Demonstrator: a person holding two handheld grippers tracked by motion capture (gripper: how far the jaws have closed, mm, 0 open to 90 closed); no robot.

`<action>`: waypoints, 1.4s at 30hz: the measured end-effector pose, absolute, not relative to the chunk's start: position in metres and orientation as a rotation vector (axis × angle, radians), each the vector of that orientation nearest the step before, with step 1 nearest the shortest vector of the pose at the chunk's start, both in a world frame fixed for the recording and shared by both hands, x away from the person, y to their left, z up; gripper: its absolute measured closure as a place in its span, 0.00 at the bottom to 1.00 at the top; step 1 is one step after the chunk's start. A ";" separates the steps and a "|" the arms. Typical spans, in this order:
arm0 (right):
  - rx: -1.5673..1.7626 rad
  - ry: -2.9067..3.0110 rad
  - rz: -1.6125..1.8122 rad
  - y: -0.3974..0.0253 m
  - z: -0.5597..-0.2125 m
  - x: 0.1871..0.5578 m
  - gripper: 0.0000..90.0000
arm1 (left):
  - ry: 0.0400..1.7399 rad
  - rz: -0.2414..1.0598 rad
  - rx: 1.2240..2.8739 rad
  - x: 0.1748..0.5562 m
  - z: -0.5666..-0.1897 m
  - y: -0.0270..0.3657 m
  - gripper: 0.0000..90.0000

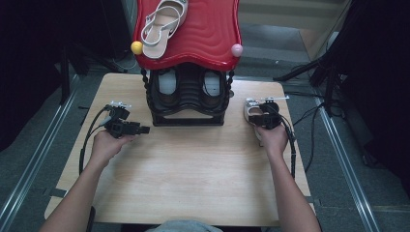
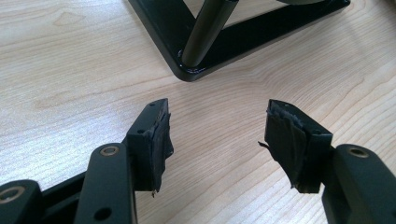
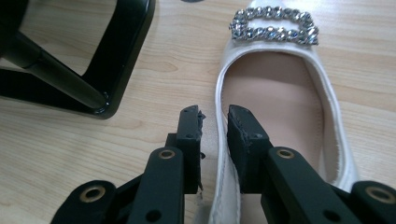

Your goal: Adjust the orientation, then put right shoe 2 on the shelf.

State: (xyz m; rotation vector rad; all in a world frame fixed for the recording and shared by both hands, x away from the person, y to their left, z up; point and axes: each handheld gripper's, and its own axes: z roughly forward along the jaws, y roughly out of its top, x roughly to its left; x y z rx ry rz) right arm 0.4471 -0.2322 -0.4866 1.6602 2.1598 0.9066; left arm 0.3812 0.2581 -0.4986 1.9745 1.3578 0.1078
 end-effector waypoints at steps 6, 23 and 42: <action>1.697 2.176 0.880 -0.233 -0.488 0.451 0.87 | 1.357 0.104 1.981 0.382 -0.500 0.257 0.46; 1.792 2.181 0.875 -0.238 -0.488 0.458 0.99 | 1.359 0.108 1.976 0.382 -0.499 0.259 0.46; 1.862 2.110 1.040 -0.264 -0.468 0.460 0.99 | 1.359 0.105 1.981 0.382 -0.500 0.258 0.46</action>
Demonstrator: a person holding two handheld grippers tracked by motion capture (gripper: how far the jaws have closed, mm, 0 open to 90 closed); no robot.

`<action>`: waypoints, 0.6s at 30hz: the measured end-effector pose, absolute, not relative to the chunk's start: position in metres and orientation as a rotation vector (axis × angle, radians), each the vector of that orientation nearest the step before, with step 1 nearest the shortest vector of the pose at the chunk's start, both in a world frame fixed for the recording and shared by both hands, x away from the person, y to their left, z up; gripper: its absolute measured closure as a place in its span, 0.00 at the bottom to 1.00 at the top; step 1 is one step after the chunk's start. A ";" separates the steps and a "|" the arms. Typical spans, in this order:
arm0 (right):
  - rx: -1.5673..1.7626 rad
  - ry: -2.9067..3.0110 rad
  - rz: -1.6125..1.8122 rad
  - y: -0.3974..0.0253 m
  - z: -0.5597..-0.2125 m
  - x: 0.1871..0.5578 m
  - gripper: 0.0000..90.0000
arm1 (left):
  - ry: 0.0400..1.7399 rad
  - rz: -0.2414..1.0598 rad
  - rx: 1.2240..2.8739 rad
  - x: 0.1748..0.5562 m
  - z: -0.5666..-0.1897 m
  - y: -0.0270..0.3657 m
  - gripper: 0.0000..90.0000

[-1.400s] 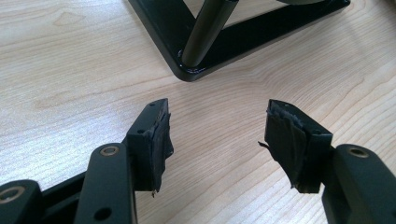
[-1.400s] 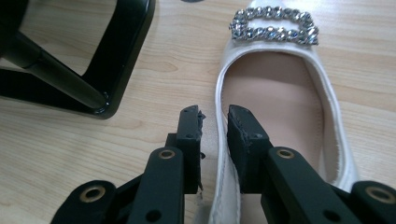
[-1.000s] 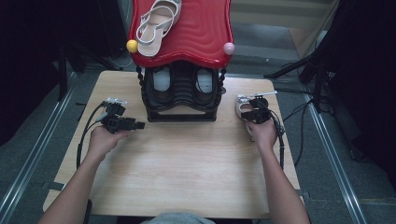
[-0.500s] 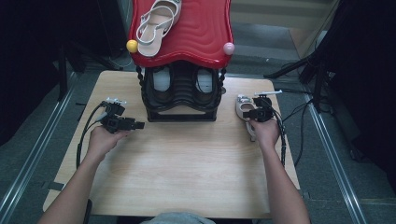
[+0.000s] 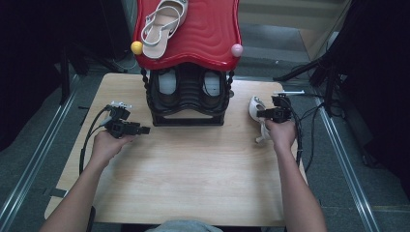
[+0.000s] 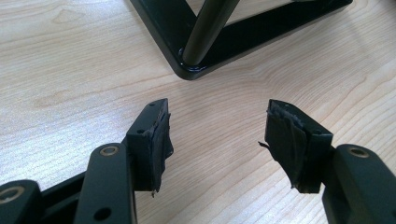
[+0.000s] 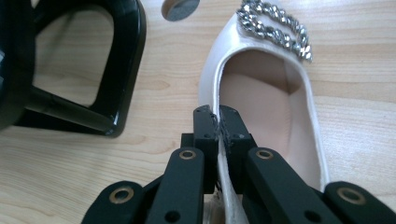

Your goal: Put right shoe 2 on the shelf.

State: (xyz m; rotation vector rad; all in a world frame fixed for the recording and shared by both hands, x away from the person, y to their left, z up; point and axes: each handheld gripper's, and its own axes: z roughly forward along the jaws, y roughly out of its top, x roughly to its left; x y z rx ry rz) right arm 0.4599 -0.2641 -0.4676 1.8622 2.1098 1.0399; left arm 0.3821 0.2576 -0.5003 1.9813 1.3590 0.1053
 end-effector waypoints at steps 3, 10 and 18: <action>1.880 2.101 1.076 -0.267 -0.462 0.461 0.99 | 1.360 0.102 1.978 0.382 -0.500 0.258 0.46; 1.878 2.102 1.126 -0.267 -0.454 0.462 0.99 | 1.358 0.100 1.986 0.382 -0.501 0.257 0.46; 1.847 2.095 1.160 -0.262 -0.435 0.464 0.99 | 1.361 0.102 1.985 0.382 -0.501 0.257 0.46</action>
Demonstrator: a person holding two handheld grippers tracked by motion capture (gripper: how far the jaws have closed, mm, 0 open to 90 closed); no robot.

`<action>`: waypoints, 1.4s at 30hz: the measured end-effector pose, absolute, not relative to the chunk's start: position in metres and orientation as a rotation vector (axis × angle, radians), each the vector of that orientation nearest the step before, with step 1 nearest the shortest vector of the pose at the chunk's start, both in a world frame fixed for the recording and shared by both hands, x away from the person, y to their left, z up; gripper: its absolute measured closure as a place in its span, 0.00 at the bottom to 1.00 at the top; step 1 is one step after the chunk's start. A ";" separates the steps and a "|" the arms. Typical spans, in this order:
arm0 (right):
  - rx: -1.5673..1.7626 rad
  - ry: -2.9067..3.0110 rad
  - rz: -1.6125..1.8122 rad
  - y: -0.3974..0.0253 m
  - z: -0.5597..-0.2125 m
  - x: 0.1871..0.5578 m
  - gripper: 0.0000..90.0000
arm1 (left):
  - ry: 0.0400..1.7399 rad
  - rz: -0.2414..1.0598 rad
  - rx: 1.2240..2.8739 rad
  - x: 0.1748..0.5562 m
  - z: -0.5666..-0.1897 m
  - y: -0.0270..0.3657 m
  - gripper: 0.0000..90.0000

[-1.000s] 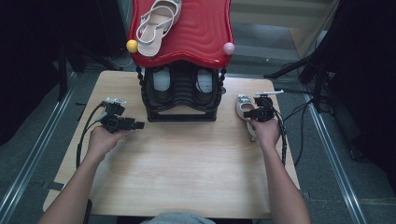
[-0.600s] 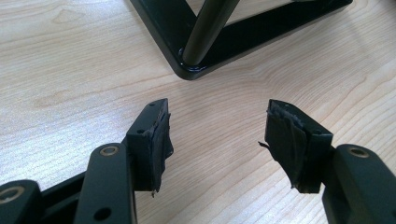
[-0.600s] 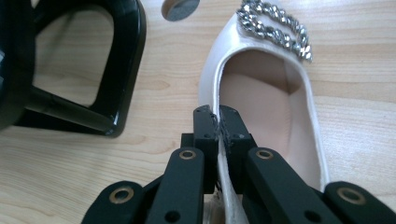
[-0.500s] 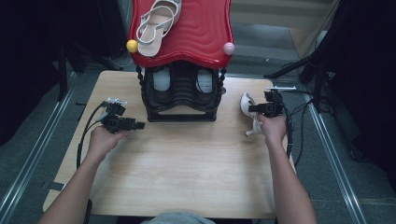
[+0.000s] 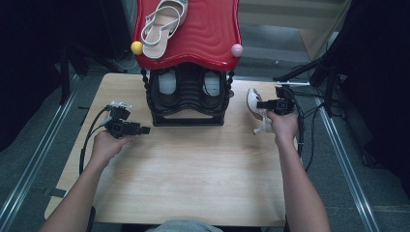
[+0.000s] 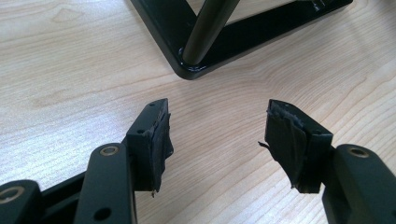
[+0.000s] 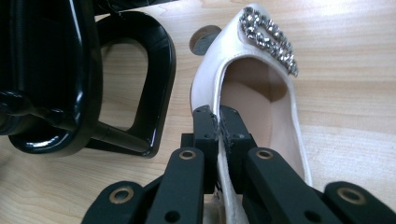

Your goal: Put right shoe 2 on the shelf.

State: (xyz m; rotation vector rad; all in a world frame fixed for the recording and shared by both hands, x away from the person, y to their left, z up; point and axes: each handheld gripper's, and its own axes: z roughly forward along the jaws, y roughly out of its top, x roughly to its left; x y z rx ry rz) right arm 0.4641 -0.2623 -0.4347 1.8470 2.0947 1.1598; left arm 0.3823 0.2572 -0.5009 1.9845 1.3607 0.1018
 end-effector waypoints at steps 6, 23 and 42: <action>1.829 2.085 1.216 -0.258 -0.416 0.467 0.99 | 1.360 0.101 1.982 0.382 -0.500 0.257 0.46; 1.693 2.069 1.230 -0.243 -0.329 0.473 0.99 | 1.352 0.094 1.990 0.382 -0.501 0.255 0.46; 1.583 2.040 1.317 -0.228 -0.245 0.473 0.99 | 1.351 0.091 1.988 0.382 -0.501 0.255 0.45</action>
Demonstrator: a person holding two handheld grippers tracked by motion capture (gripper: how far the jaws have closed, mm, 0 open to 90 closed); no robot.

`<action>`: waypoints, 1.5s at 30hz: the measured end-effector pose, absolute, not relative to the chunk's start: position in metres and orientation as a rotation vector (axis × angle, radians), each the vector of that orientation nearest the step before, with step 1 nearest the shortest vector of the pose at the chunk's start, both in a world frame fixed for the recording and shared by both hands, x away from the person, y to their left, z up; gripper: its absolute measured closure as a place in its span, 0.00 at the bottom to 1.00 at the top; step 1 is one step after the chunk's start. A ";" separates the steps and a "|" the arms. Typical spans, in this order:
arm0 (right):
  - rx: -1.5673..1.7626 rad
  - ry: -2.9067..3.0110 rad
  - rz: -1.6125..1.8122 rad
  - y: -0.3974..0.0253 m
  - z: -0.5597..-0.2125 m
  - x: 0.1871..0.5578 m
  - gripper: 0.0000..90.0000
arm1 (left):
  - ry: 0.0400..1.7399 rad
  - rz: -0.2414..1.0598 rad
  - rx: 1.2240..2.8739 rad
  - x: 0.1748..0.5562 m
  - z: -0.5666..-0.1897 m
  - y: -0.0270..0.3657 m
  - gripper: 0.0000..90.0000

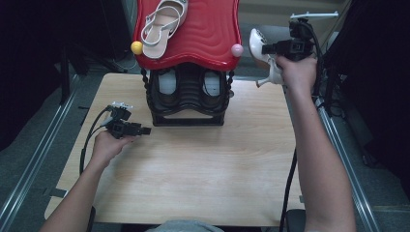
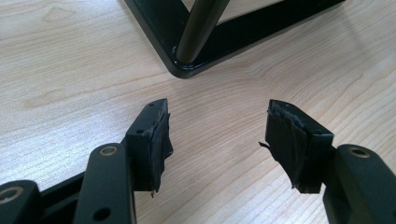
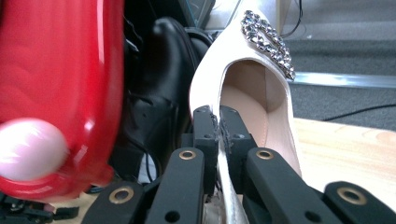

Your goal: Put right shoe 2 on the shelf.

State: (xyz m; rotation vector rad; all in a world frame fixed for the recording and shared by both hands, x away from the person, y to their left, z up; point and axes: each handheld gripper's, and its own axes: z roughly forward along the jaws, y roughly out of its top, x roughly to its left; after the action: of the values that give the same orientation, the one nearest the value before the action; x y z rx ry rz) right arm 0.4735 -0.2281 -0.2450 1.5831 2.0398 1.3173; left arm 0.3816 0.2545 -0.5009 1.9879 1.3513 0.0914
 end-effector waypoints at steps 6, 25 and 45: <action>1.581 2.022 1.327 -0.226 -0.220 0.474 0.99 | 1.349 0.084 1.992 0.382 -0.501 0.254 0.45; 1.417 2.012 1.325 -0.171 -0.138 0.475 0.99 | 1.338 0.085 1.999 0.381 -0.501 0.252 0.45; 1.256 2.052 1.287 -0.102 -0.130 0.480 0.99 | 1.335 0.085 1.999 0.382 -0.501 0.253 0.45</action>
State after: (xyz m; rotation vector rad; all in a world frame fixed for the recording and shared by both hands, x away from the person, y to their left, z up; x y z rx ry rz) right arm 0.4804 -0.1022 -0.1295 1.2563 2.0524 1.2869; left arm 0.3817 0.2529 -0.5014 1.9989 1.3350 0.0845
